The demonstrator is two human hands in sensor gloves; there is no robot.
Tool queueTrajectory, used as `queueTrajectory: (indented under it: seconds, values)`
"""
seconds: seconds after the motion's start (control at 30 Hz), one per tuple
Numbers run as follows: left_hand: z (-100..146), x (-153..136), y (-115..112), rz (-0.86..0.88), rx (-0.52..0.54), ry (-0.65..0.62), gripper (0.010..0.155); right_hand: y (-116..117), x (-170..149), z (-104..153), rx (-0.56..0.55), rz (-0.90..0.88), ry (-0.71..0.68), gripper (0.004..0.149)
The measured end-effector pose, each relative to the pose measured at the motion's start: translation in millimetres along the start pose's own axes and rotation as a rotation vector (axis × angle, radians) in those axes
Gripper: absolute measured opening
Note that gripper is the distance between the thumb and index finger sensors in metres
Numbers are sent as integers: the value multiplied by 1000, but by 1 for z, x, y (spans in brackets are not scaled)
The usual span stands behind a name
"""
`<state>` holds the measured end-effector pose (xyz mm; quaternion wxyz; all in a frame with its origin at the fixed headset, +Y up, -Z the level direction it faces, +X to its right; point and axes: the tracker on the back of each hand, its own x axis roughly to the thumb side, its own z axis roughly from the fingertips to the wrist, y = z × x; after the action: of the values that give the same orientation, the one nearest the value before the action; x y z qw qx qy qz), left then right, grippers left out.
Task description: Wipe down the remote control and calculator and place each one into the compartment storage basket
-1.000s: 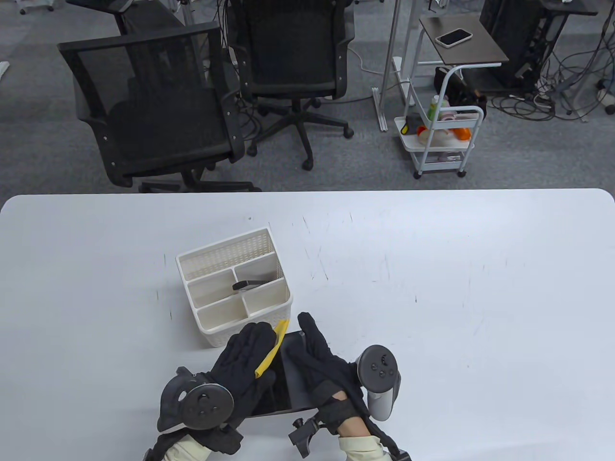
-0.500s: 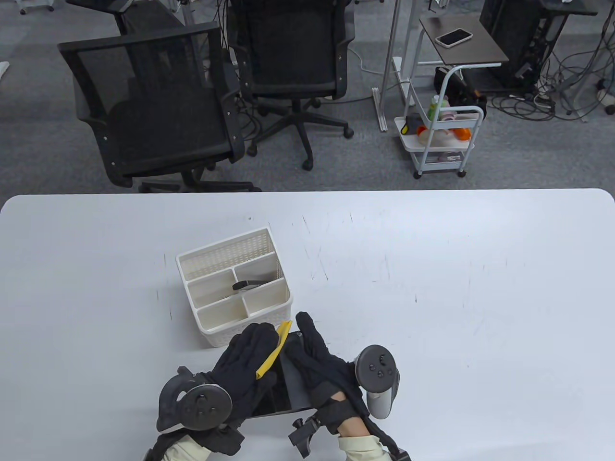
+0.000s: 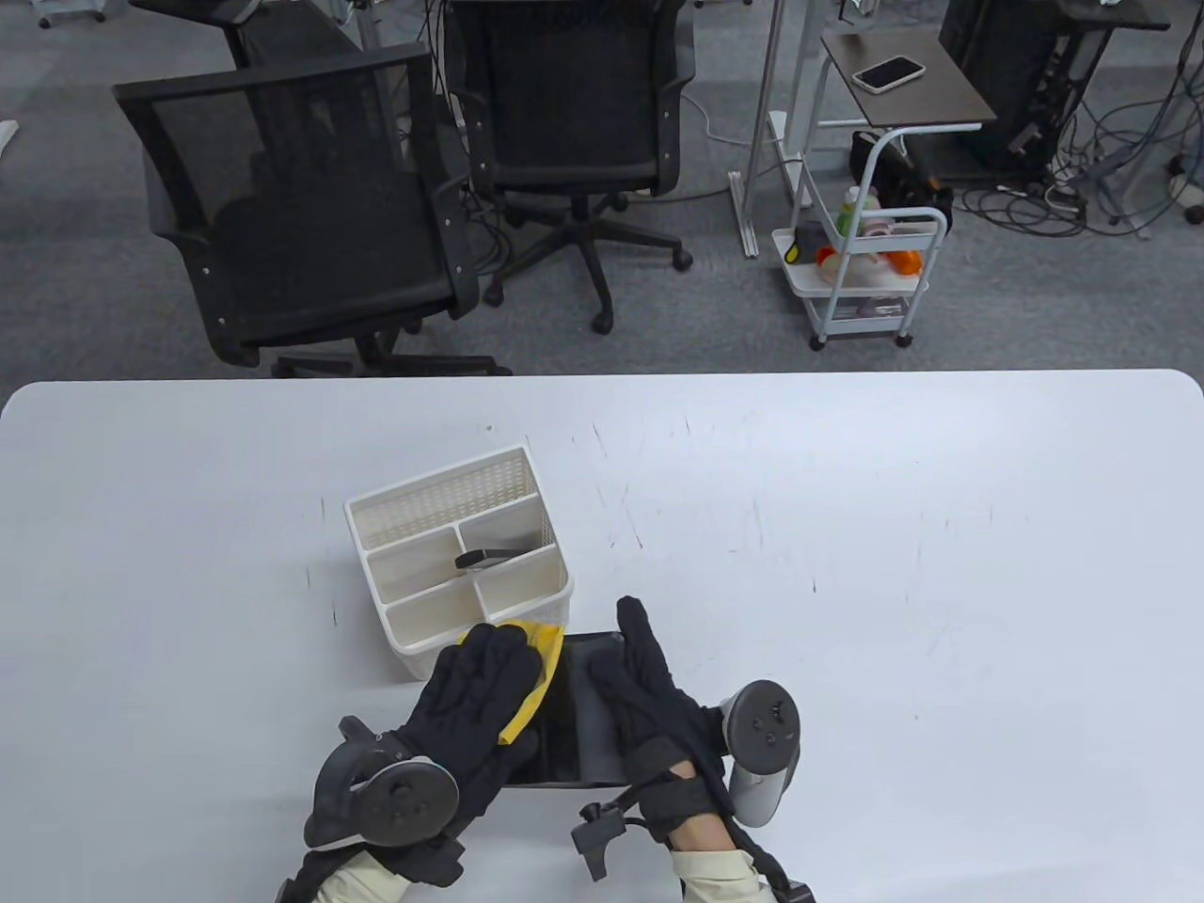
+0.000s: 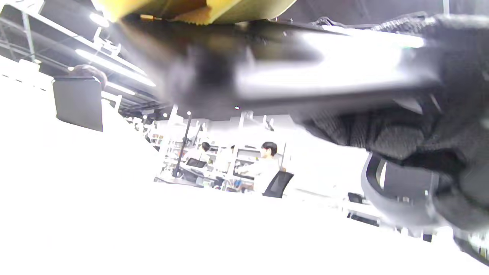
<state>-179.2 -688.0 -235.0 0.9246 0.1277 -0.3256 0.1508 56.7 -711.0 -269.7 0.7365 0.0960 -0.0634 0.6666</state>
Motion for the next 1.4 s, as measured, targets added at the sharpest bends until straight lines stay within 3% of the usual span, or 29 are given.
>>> queueTrajectory:
  seconds: [0.17,0.3,0.5,0.67,0.77,0.93,1.13,1.4]
  values:
    - [-3,13,-8,-147,-58,-55,79,-14,0,-1,-77,-76,20,69]
    - [-5,17,-12,-292,-22,-15,87,-10,0,-1,-60,-98,37,70]
    - [-1,18,2,-352,149,-45,70,-2,-2,-2,-44,-143,45,68]
    - [1,10,19,-171,279,11,59,-10,-6,-5,-24,-107,26,73]
    - [2,0,26,33,317,88,58,-9,-8,-8,37,-143,-6,77]
    - [5,-21,27,386,321,194,57,-3,-6,-8,137,-130,-47,90]
    - [6,-33,15,604,275,231,57,0,-6,-4,84,-43,-28,96]
    - [3,-32,3,813,165,191,60,0,-4,-2,49,-30,-48,72]
